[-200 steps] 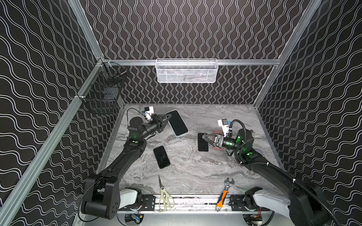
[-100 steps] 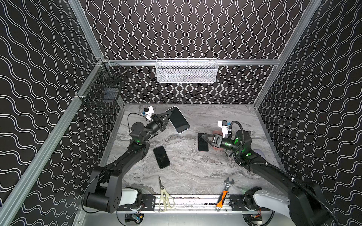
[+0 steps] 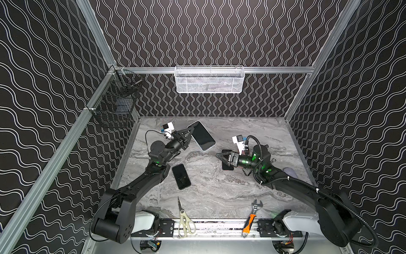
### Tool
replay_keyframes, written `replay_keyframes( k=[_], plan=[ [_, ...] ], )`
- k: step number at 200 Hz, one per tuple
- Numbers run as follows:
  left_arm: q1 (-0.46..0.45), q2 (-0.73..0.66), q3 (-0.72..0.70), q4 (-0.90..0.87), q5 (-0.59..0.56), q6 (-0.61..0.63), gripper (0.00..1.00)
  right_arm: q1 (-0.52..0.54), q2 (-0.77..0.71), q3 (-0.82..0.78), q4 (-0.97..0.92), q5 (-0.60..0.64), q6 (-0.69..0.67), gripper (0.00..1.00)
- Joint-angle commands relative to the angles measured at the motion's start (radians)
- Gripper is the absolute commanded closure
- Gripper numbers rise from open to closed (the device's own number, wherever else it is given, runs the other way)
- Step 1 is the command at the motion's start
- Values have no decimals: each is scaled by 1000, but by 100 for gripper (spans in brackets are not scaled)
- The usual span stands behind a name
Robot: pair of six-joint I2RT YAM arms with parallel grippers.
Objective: Take the phone out of the phone case
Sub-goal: Remove the phone case from the phone.
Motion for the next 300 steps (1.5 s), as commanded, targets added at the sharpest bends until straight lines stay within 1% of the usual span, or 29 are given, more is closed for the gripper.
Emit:
replay_keyframes(
  k=[1,32,82,126,300],
  plan=[
    [-9,9,2,59,-28,17,100,12,5,20,90,-11,3,13],
    [-14,17,4,60,-33,21,100,23,2,27,107,-15,-1,13],
    [-22,12,4,59,-38,21,100,24,34,28,194,-38,42,14],
    [-28,11,2,60,-34,18,100,24,54,36,229,-46,56,15],
    [-54,-9,13,60,-27,5,100,24,101,60,242,-42,61,16]
  ],
)
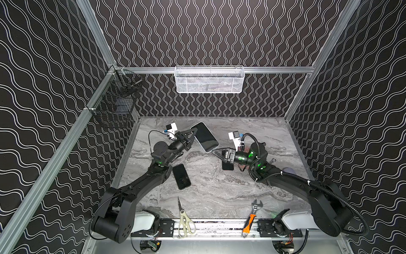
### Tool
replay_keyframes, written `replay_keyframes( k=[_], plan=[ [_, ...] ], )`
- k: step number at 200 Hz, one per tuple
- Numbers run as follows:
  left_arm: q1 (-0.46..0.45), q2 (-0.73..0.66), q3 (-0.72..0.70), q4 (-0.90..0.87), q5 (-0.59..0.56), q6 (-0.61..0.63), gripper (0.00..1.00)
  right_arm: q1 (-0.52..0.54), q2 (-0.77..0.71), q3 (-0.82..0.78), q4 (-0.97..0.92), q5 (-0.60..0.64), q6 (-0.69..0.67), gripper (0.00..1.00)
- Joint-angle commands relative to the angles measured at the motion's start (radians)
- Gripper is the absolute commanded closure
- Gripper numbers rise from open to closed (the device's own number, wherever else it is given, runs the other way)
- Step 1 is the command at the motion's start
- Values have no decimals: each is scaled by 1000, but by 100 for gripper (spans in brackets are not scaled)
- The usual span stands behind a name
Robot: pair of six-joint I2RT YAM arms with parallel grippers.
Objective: Take the phone out of the phone case
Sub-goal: Remove the phone case from the phone.
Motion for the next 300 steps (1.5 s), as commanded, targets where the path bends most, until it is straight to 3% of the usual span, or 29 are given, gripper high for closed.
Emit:
replay_keyframes(
  k=[1,88,196,300],
  plan=[
    [-5,-9,12,60,-3,-12,100,1,3,8,65,-2,10,16],
    [-21,-7,20,60,-1,-22,100,-15,27,-6,129,4,60,18],
    [-38,-6,27,61,-1,-21,100,-56,61,-34,275,-39,155,31],
    [-58,36,25,60,-10,16,100,-58,64,-46,454,-72,263,60]
  ],
)
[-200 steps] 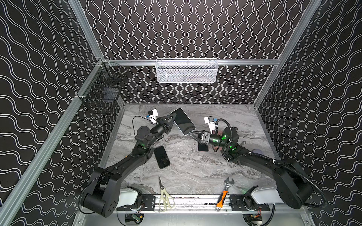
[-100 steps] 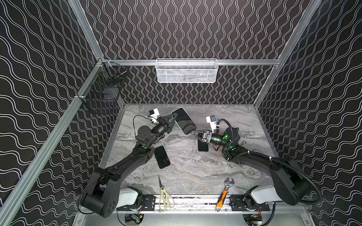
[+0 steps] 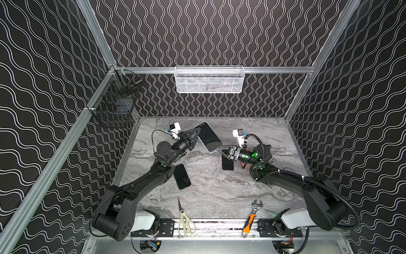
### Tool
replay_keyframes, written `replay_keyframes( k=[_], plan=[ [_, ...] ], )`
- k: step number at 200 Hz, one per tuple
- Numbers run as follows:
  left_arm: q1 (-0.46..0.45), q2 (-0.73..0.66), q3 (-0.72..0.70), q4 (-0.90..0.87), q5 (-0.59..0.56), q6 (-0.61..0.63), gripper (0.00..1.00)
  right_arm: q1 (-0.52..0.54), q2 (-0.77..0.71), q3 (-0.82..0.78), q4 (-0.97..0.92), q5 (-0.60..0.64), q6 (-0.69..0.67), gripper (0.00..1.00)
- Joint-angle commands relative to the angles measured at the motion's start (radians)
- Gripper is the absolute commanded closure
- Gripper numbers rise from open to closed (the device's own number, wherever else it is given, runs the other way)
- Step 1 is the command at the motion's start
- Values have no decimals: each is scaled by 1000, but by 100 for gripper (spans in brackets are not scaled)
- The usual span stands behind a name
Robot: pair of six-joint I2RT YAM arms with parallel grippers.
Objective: Take the phone out of the phone case
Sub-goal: Remove the phone case from the phone.
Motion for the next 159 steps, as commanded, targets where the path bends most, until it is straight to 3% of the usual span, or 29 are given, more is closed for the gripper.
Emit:
replay_keyframes(
  k=[1,159],
  plan=[
    [-5,7,5,42,13,18,100,1,5,-3,144,0,54,60],
    [-7,35,-4,42,34,55,100,-2,35,-35,301,61,177,90]
  ],
)
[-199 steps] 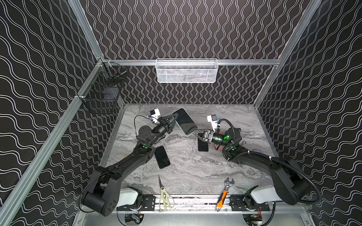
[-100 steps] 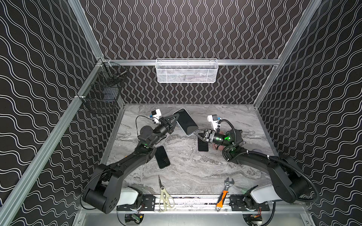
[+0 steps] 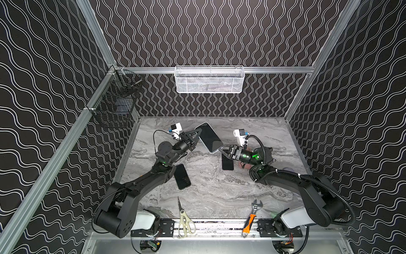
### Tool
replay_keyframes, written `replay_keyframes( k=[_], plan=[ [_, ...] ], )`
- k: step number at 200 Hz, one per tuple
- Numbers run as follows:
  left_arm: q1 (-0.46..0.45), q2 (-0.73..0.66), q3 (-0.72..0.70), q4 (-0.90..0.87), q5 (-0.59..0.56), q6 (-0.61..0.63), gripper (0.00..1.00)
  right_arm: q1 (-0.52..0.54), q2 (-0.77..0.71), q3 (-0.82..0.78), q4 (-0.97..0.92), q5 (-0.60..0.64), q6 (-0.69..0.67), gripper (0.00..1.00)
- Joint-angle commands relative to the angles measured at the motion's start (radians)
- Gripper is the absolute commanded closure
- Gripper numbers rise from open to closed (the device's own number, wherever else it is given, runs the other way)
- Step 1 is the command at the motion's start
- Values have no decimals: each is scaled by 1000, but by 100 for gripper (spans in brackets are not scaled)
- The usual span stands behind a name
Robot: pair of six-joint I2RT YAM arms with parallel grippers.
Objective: Take the phone out of the phone case
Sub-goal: Remove the phone case from the phone.
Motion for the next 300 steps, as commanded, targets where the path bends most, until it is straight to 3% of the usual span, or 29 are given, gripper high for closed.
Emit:
replay_keyframes(
  k=[1,25,75,143,231,276,300],
  plan=[
    [-1,6,0,18,23,45,100,0,-1,-7,137,37,26,90],
    [-1,6,0,19,23,49,92,0,11,-18,180,50,50,92],
    [-1,7,1,19,25,49,65,-1,37,-47,285,89,103,95],
    [-1,3,-3,18,30,42,33,-3,16,-52,266,120,83,96],
    [-3,-70,-77,7,27,-7,11,-11,48,-49,308,166,89,96],
    [-42,-209,-123,-172,-12,-5,3,-10,54,-43,292,207,61,97],
    [-90,-303,-100,-375,-50,38,1,-12,52,-32,260,230,29,97]
  ],
)
